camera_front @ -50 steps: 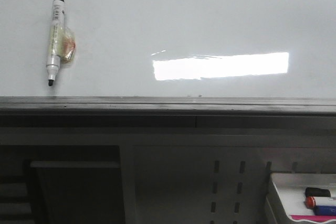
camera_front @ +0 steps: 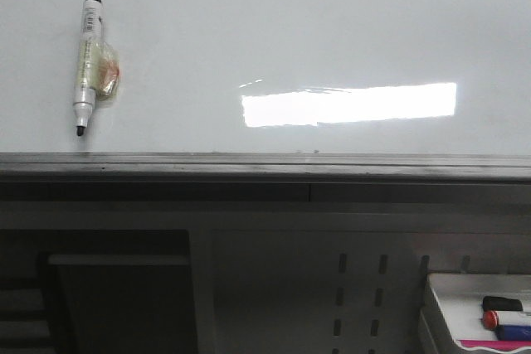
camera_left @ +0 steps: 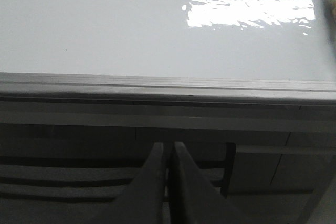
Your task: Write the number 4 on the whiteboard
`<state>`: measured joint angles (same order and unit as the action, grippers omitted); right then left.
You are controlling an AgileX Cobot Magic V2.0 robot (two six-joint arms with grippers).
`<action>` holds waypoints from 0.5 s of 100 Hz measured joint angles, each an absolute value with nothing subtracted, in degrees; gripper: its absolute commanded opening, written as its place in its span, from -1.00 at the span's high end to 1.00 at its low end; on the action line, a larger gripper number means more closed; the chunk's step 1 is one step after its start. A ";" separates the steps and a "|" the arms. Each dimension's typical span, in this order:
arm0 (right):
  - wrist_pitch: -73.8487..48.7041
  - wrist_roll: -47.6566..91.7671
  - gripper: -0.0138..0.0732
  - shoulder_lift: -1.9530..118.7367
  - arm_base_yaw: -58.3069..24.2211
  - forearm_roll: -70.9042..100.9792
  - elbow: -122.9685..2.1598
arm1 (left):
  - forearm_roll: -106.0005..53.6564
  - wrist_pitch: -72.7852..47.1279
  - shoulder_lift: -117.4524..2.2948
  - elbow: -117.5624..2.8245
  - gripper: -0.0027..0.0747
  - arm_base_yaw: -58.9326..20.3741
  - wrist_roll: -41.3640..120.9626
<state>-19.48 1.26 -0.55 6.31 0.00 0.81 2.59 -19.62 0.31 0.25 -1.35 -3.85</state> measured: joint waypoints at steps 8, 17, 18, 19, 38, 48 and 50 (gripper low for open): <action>-19.48 1.26 0.83 -0.55 6.31 0.00 0.81 | 2.59 -19.62 0.31 0.25 0.98 -1.35 -3.85; -19.48 1.26 0.83 -0.55 6.31 0.00 0.81 | 2.59 -19.62 0.31 0.25 0.98 -1.35 -3.85; -19.48 1.26 0.83 -0.55 6.31 0.00 0.81 | 2.59 -19.62 0.31 0.25 0.98 -1.35 -3.85; -19.48 1.26 0.83 -0.55 6.31 0.00 0.81 | 2.59 -19.62 0.31 0.25 0.98 -1.35 -3.85; -19.48 1.26 0.83 -0.55 6.31 0.00 0.81 | 2.59 -19.62 0.31 0.25 0.98 -1.35 -3.85; -19.48 1.26 0.83 -0.55 6.31 0.00 0.81 | 3.30 -19.62 0.31 0.25 0.98 -1.35 -3.85; -19.48 1.26 0.83 -0.55 6.31 0.00 0.81 | 3.47 -19.62 0.31 0.25 0.98 -1.35 -3.85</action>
<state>-19.48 1.26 -0.55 6.31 0.00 0.81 3.47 -19.62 0.31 0.25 -1.35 -3.85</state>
